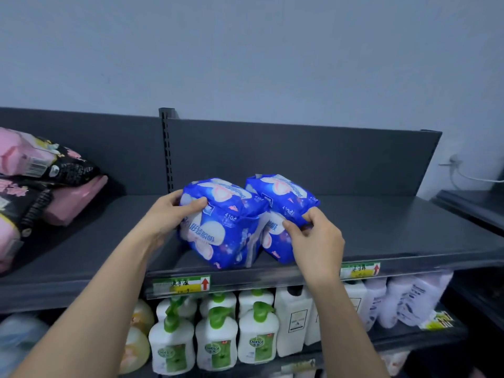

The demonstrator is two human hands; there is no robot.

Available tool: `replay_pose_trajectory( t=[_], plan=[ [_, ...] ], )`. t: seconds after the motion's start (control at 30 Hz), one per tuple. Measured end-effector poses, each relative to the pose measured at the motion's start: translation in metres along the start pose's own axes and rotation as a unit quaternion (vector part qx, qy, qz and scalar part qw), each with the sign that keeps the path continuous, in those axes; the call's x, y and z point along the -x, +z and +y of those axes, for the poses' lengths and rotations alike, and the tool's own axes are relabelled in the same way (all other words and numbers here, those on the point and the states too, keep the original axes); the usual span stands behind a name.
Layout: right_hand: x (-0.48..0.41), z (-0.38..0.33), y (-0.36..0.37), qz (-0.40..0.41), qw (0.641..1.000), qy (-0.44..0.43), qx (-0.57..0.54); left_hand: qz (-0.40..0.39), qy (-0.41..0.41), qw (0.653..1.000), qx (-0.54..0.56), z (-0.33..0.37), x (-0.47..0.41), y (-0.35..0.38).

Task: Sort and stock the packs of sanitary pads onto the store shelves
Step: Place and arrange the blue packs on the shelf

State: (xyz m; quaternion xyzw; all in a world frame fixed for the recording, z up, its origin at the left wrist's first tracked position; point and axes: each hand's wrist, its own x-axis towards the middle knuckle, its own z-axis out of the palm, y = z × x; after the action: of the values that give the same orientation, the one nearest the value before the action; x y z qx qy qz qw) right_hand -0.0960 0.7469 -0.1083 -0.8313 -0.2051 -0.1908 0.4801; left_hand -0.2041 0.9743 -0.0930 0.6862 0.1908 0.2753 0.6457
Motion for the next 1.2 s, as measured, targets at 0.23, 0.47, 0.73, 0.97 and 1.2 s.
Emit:
replay_pose_trajectory(
  t=[0.23, 0.47, 0.73, 0.97, 1.2],
  plan=[
    [-0.008, 0.009, -0.006, -0.013, 1.0, -0.011, -0.023, -0.035, 0.026, 0.998, -0.039, 0.003, 0.014, -0.015],
    [-0.013, 0.017, -0.011, 0.0, 0.999, -0.026, -0.043, 0.108, 0.108, 0.988, 0.019, -0.003, 0.018, 0.004],
    [-0.048, 0.024, -0.041, 0.087, 0.993, -0.011, -0.073, 0.118, 0.174, 0.977, 0.02, 0.041, -0.019, 0.044],
    [-0.082, 0.05, -0.087, 0.18, 0.983, 0.008, -0.035, 0.077, 0.168, 0.983, 0.017, 0.054, -0.061, 0.104],
    [-0.088, 0.102, -0.147, 0.241, 0.968, 0.063, 0.016, 0.048, 0.159, 0.986, 0.025, 0.041, -0.082, 0.191]
  ],
)
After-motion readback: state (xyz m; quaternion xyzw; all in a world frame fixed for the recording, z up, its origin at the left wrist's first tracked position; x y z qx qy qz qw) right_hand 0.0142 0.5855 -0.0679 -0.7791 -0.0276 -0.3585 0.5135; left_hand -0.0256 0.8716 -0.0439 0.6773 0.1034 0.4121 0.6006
